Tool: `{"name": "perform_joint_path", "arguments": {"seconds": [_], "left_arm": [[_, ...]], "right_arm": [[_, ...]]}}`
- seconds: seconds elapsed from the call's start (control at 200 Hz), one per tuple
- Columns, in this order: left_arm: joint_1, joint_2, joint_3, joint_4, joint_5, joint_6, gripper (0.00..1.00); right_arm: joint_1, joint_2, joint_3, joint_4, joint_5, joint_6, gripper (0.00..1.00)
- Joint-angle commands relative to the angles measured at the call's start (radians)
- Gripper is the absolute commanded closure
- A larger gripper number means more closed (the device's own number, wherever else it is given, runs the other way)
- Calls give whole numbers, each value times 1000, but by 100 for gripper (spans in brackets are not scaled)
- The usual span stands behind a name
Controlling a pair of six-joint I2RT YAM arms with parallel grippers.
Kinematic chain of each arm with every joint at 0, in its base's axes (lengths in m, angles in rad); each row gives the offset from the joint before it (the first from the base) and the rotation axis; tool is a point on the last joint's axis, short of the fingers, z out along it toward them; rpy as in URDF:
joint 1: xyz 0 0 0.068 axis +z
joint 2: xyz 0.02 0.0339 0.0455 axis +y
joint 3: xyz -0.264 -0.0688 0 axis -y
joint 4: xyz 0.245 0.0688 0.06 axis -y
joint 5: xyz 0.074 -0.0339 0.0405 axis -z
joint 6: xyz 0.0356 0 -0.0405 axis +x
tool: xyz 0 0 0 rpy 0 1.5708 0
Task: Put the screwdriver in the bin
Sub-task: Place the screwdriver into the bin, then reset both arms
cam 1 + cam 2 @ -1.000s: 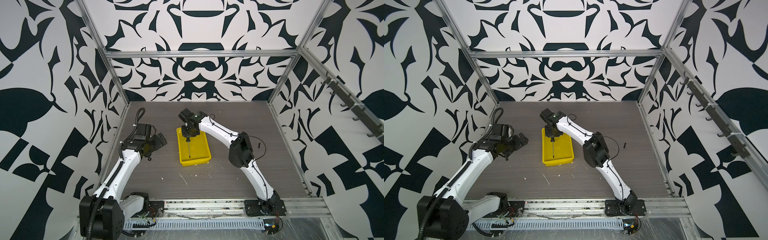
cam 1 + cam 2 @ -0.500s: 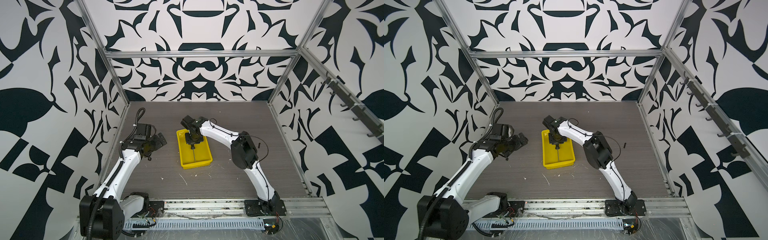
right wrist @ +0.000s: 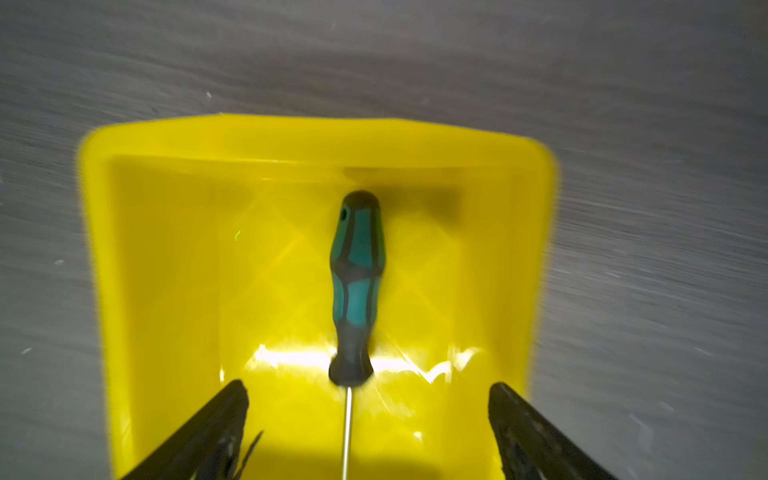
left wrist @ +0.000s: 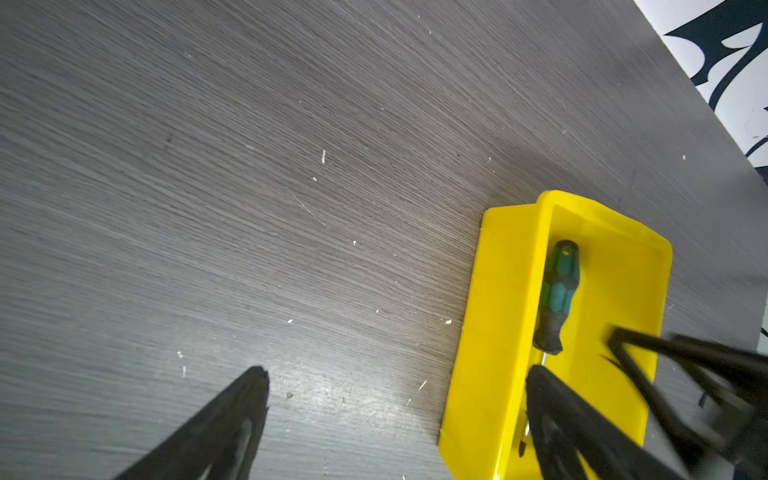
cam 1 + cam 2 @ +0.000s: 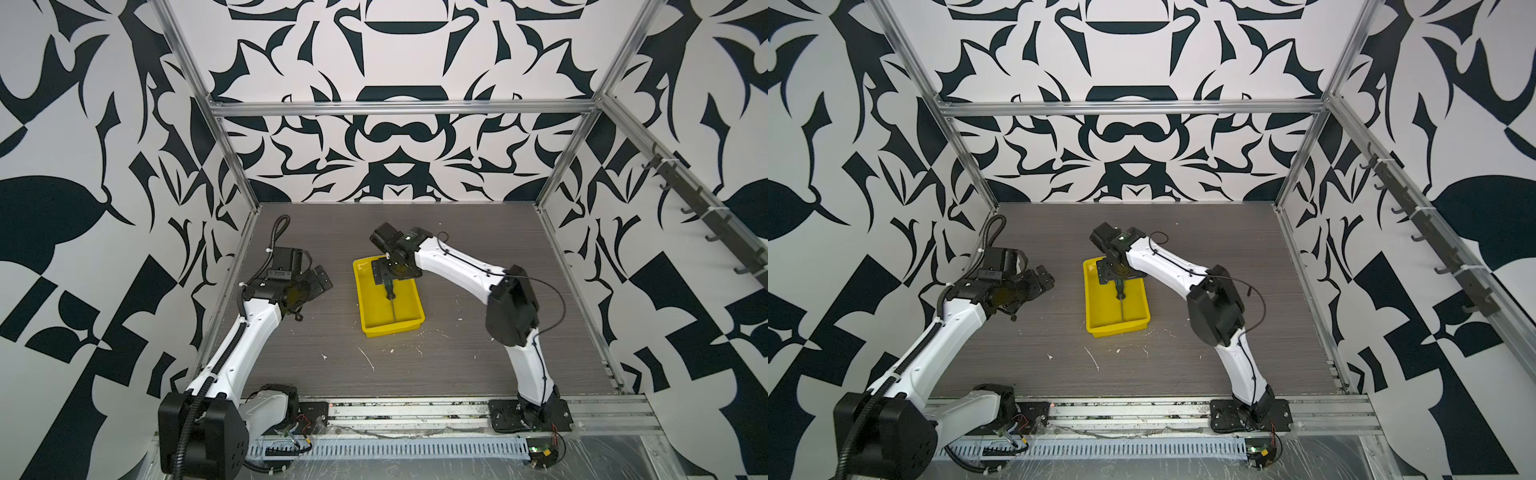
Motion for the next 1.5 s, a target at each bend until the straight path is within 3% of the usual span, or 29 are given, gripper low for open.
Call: {"name": "perform_joint_path", "arguments": {"seconds": [0.0,0.22,0.43,0.545,0.59,0.63,0.67,0.735,0.915,1.035,1.16,1.365,1.495], "left_arm": [[-3,-23,21,-21,-58,38,1],[-3,-73,36,14,-177,133,1],[-3,-81,25,83,-338,210,1],[-3,-29,18,129,-491,227,1],[-3,-7,-3,170,-564,236,1],[-3,11,-27,223,-612,272,1],[-3,26,-49,267,-661,289,1],[-3,53,-83,342,-700,323,1],[-1,100,-192,582,-685,434,1],[7,80,-323,845,-569,514,1],[72,74,-478,1154,-416,538,1],[157,227,-493,1320,-337,511,1],[177,320,-460,1375,-254,541,1]], "right_arm": [[13,-212,-80,-6,134,-23,0],[-19,-634,-430,133,353,-95,0],[-219,-1017,-763,237,480,-103,0],[-312,-1187,-1018,344,703,-58,0],[-317,-1257,-1141,458,806,-80,0],[-318,-1322,-1252,651,855,-219,0],[-321,-1385,-1387,867,853,-367,0],[-351,-1455,-1534,1071,812,-451,0],[-465,-1365,-1643,1180,723,-451,0],[-516,-1246,-1674,1354,588,-489,0],[-574,-1049,-1663,1536,526,-513,0],[-696,-785,-1613,1747,318,-486,0],[-703,-640,-1609,1855,285,-493,0]]}}
